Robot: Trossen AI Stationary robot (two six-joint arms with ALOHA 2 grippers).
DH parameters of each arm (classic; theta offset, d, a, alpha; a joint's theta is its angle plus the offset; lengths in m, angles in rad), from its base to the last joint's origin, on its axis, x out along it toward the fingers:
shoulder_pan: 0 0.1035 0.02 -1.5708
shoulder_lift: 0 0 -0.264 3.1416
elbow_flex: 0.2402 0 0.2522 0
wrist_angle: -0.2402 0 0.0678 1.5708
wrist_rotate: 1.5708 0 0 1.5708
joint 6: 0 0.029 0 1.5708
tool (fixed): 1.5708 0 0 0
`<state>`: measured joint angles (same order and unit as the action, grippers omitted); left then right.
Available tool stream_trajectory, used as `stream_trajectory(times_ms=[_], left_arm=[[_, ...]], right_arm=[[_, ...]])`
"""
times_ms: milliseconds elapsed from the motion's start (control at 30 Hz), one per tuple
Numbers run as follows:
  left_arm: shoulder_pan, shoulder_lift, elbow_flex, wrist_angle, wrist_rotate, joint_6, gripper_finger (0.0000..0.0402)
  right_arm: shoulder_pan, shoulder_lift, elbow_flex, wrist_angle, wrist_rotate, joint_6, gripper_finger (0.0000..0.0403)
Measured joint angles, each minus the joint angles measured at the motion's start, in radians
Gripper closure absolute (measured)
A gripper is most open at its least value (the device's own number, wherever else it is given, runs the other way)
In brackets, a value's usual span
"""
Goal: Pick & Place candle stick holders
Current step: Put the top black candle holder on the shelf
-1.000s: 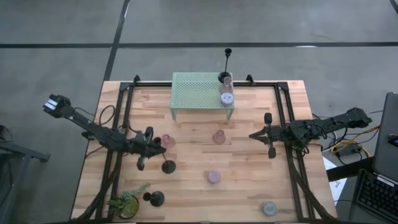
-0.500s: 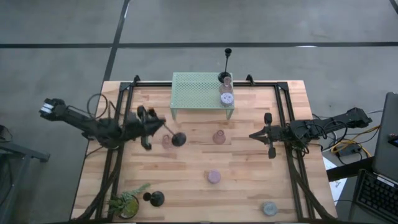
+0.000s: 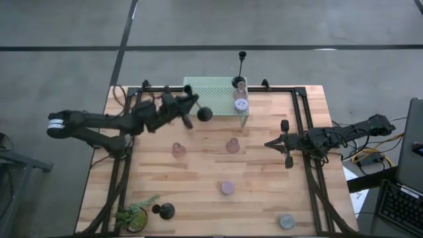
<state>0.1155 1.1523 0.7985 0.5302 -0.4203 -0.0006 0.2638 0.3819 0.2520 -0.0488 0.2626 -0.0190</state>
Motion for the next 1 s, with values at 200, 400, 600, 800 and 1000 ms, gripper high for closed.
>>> stream_trajectory(times_ms=[200, 400, 600, 800, 1000], left_arm=[[0.091, 0.108, 0.161, 0.004, 0.059, 0.036, 0.0377], [0.190, 0.224, 0.271, -0.030, 0.063, 0.114, 0.0376], [0.307, 0.353, 0.358, -0.026, 0.059, 0.020, 0.0378], [0.374, 0.473, 0.448, -0.025, 0.086, -0.050, 0.0374], [0.381, 0.568, 0.544, -0.033, 0.128, -0.011, 0.0380]], right_arm=[[0.000, 0.001, 0.000, 0.000, 0.000, 0.000, 0.0394], [0.000, 0.000, 0.000, 0.001, 0.000, 0.000, 0.0394], [0.000, 0.000, 0.000, 0.001, 0.000, 0.000, 0.0394], [0.000, 0.000, 0.000, 0.001, 0.000, 0.000, 0.0394], [0.000, 0.000, 0.000, 0.001, 0.000, 0.000, 0.0394]])
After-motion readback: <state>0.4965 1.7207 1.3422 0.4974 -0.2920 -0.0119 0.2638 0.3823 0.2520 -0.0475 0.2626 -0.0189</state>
